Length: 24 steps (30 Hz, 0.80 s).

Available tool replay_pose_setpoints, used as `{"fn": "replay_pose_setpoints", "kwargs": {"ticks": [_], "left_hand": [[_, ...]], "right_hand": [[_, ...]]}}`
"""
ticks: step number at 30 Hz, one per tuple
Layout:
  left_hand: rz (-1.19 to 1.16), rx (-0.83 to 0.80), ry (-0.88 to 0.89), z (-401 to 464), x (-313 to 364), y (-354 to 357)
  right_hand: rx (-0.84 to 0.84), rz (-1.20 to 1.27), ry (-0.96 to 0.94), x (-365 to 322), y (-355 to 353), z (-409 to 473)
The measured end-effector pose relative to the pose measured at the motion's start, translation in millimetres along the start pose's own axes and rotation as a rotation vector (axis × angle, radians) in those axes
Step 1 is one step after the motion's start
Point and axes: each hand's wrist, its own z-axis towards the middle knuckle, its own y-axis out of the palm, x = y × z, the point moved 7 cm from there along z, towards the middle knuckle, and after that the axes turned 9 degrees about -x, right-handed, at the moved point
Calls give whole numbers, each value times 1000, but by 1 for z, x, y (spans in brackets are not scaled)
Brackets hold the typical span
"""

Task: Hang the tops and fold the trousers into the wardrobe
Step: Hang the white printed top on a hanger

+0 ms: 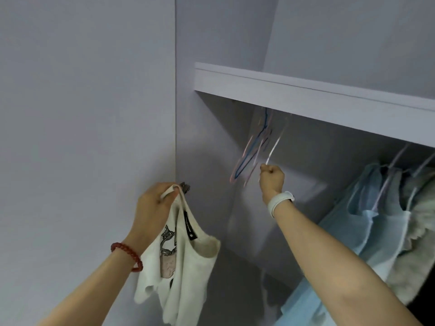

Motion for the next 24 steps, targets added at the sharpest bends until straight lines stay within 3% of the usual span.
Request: {"fn": "replay_pose_setpoints", "kwargs": {"ticks": [12, 16, 20, 24], "left_hand": [[190, -338, -66, -37, -15, 37], [162, -422, -40, -46, -9, 54], [124, -487, -86, -49, -11, 66], [100, -522, -103, -52, -17, 72]], "right_hand": [[-191, 54, 16, 75, -58, -169], [-227, 374, 285, 104, -72, -182], [-115, 119, 459, 133, -105, -183], [-85, -119, 199, 134, -111, -207]]}}
